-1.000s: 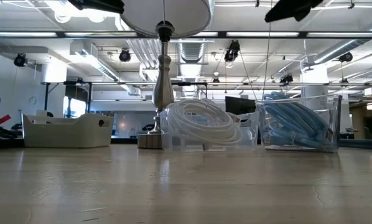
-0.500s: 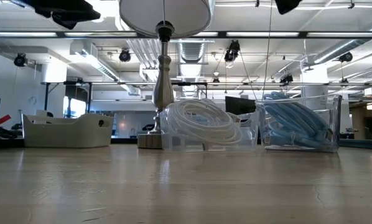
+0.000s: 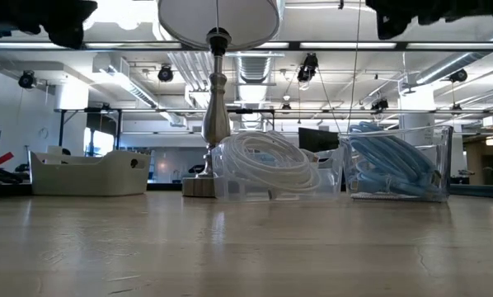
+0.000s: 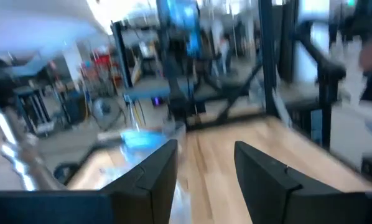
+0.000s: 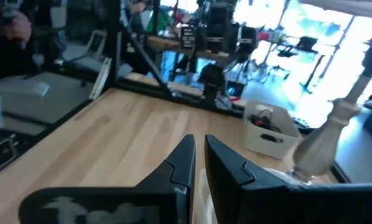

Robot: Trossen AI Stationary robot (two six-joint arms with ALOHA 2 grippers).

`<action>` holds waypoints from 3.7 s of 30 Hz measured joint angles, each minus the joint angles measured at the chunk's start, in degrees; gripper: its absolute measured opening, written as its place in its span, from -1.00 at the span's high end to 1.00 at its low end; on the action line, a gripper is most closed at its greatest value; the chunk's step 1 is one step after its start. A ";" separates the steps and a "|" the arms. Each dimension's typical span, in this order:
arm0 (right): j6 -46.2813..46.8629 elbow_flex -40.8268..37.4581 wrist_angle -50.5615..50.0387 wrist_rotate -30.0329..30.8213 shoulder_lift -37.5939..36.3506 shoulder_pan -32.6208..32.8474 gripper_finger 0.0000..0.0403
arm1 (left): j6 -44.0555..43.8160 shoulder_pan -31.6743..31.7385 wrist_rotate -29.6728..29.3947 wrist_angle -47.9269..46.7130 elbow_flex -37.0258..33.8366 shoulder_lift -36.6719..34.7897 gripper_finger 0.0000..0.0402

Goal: Pick & Place USB Port
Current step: Return to Home Position

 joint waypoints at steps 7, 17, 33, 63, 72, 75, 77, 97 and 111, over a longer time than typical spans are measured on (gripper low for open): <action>-0.47 -8.21 9.90 -10.33 -5.45 -5.88 0.84 | 3.76 1.38 -1.16 0.62 -3.12 -8.77 0.19; 4.09 -14.91 16.34 -16.70 -6.33 -16.85 0.84 | 4.10 3.27 -1.16 8.09 -11.17 -11.76 0.19; 7.33 -20.80 23.83 -24.33 -6.46 -28.11 0.84 | 2.13 8.58 -0.94 13.80 -16.00 -11.81 0.19; 19.13 -28.12 22.58 -18.42 -17.15 -33.71 0.84 | -4.41 9.94 -4.15 7.05 -16.11 -10.80 0.19; 19.47 -28.12 8.80 -6.99 -24.53 -33.69 0.84 | -4.43 9.90 -4.15 6.96 -16.15 -10.80 0.19; 19.35 -28.12 5.23 -3.83 -26.09 -33.45 0.84 | -4.41 9.90 -4.15 6.94 -16.15 -10.80 0.19; 19.71 -28.12 1.99 -2.08 -27.14 -33.22 0.84 | -4.42 9.90 -4.15 6.92 -16.15 -10.80 0.19; 19.28 -27.94 -3.90 3.33 -26.87 -32.55 0.84 | -4.43 9.96 -4.15 6.96 -16.17 -10.80 0.19; 19.31 -27.94 -3.86 3.31 -27.27 -32.55 0.84 | -4.43 9.94 -4.15 7.00 -16.17 -10.81 0.19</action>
